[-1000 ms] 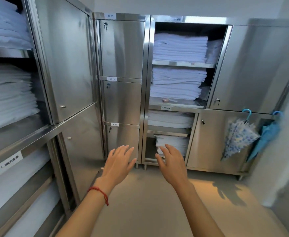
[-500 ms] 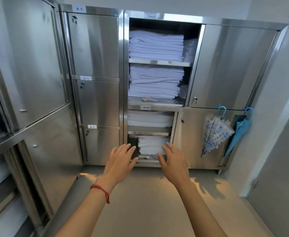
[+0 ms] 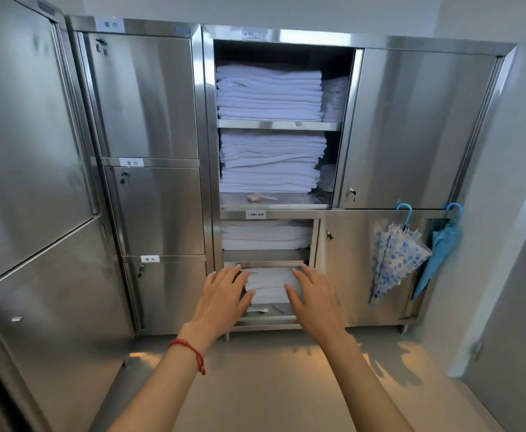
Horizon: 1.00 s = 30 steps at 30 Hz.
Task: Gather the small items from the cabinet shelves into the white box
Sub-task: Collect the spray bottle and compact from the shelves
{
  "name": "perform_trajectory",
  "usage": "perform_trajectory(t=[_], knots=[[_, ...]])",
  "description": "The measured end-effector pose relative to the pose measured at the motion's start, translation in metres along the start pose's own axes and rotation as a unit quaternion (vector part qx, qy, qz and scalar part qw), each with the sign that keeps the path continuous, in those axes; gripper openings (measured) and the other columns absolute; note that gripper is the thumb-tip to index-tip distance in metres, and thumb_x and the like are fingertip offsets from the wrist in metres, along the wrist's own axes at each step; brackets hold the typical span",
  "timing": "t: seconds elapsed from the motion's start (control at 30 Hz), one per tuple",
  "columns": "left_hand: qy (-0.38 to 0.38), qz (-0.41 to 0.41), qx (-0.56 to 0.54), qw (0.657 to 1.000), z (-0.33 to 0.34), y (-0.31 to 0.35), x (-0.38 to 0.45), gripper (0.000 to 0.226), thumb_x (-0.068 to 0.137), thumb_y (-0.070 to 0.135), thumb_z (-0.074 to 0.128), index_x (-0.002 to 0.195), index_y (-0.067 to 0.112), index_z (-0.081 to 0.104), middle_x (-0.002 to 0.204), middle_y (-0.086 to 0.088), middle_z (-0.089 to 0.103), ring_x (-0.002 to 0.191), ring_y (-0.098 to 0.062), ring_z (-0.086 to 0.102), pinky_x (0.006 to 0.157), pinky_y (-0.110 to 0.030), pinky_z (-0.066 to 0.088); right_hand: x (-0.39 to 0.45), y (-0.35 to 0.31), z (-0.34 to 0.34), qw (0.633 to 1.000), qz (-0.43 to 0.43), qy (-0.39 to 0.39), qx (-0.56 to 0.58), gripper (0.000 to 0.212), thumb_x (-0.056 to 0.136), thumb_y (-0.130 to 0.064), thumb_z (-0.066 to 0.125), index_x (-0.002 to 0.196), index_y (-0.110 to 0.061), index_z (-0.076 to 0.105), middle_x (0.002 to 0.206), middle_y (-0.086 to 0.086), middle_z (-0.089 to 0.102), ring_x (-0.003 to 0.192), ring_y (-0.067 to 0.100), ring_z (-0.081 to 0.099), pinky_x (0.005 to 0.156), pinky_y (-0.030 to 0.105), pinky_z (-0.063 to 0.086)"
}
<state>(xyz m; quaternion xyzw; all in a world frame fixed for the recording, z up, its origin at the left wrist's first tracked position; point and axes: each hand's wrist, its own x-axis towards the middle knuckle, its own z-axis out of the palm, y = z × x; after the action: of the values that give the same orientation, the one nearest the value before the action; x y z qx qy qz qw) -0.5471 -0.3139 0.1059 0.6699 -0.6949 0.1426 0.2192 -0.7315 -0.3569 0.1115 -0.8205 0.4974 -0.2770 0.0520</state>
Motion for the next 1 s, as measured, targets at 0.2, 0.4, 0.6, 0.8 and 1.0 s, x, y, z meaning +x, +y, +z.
perform_trajectory(t=[0.2, 0.4, 0.6, 0.8, 1.0], knots=[[-0.024, 0.001, -0.004, 1.000, 0.017, -0.036, 0.061, 0.050, 0.099, 0.037, 0.041, 0.144, 0.017, 0.037, 0.148, -0.004, 0.037, 0.139, -0.019, 0.029, 0.113, -0.035, 0.018, 0.066, 0.001, 0.016, 1.000, 0.009, 0.003, -0.004, 0.048, 0.101, -0.040, 0.034, 0.145, -0.022, 0.033, 0.154, -0.002, 0.025, 0.142, 0.013, 0.019, 0.115, 0.027, 0.012], [-0.041, 0.008, 0.009, 0.999, 0.035, -0.070, 0.115, 0.052, 0.100, 0.041, 0.033, 0.147, 0.021, 0.028, 0.152, 0.002, 0.029, 0.141, -0.013, 0.021, 0.115, -0.031, 0.012, 0.122, 0.002, 0.038, 1.000, 0.028, 0.008, 0.004, 0.049, 0.101, -0.040, 0.035, 0.146, -0.022, 0.032, 0.155, -0.002, 0.023, 0.143, 0.013, 0.017, 0.115, 0.027, 0.011], [-0.036, 0.021, -0.008, 0.999, 0.059, -0.085, 0.155, 0.051, 0.099, 0.041, 0.037, 0.145, 0.020, 0.032, 0.149, 0.000, 0.033, 0.139, -0.016, 0.026, 0.114, -0.033, 0.015, 0.163, 0.010, 0.052, 0.999, 0.022, 0.031, -0.002, 0.046, 0.101, -0.035, 0.038, 0.144, -0.019, 0.037, 0.152, 0.000, 0.029, 0.140, 0.013, 0.023, 0.114, 0.026, 0.014], [-0.031, 0.021, -0.024, 0.999, 0.082, -0.092, 0.197, 0.051, 0.098, 0.040, 0.040, 0.144, 0.018, 0.035, 0.147, -0.002, 0.037, 0.138, -0.018, 0.030, 0.113, -0.035, 0.019, 0.203, 0.030, 0.062, 0.999, 0.023, 0.038, 0.005, 0.046, 0.100, -0.036, 0.039, 0.144, -0.019, 0.037, 0.152, 0.000, 0.030, 0.141, 0.014, 0.023, 0.115, 0.028, 0.015], [-0.027, 0.019, -0.012, 0.999, 0.115, -0.086, 0.243, 0.050, 0.098, 0.040, 0.040, 0.144, 0.020, 0.035, 0.147, -0.001, 0.037, 0.137, -0.017, 0.031, 0.113, -0.035, 0.020, 0.245, 0.066, 0.077, 0.999, 0.018, 0.037, 0.011, 0.045, 0.099, -0.033, 0.043, 0.141, -0.016, 0.042, 0.150, 0.003, 0.034, 0.140, 0.018, 0.028, 0.115, 0.031, 0.018]])
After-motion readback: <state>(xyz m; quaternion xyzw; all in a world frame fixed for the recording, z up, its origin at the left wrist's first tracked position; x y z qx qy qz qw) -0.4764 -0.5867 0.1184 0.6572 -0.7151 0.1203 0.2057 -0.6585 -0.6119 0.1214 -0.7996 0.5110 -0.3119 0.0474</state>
